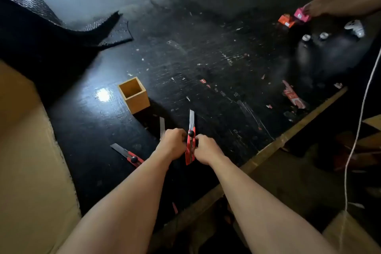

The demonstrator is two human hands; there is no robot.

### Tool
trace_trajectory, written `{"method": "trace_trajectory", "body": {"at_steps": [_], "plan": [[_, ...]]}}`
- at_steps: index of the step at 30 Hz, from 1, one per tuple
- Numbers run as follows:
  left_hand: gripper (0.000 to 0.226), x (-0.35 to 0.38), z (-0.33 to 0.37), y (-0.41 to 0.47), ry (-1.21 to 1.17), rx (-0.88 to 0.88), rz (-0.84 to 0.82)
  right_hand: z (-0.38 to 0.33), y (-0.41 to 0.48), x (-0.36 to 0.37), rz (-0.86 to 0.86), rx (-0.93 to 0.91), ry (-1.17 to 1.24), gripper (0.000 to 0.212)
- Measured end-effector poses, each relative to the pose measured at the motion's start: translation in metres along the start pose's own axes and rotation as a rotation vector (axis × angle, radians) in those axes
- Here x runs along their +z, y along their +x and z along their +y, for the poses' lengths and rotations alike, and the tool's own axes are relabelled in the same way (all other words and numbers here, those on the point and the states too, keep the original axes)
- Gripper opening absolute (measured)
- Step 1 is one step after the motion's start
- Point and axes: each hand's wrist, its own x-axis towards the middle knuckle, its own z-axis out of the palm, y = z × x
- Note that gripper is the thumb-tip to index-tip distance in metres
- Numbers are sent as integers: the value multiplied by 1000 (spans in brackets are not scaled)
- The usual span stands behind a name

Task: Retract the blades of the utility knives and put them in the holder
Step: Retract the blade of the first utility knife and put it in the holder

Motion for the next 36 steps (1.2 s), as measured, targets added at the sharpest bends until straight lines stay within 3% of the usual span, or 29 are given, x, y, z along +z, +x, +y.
{"method": "trace_trajectory", "body": {"at_steps": [5, 12, 16, 20, 26, 31, 36], "plan": [[14, 17, -3, 6, -144, -104, -4, 6, -4, 13, 41, 49, 160, 32], [43, 35, -6, 15, -462, -231, -7, 12, -10, 18, 129, 99, 381, 30], [48, 33, -5, 19, -612, -284, -31, 16, -8, 9, 149, 95, 465, 48], [35, 6, 12, 21, -684, -243, 19, 8, 0, -15, 144, 8, 509, 49], [43, -59, 33, 24, -863, -200, 141, -35, 13, -76, 111, -165, 507, 45], [41, -129, 50, 20, -926, -144, 319, -90, 26, -123, 145, -373, 520, 22], [39, -191, 68, 4, -1064, -103, 487, -154, 30, -164, 101, -538, 547, 14]]}}
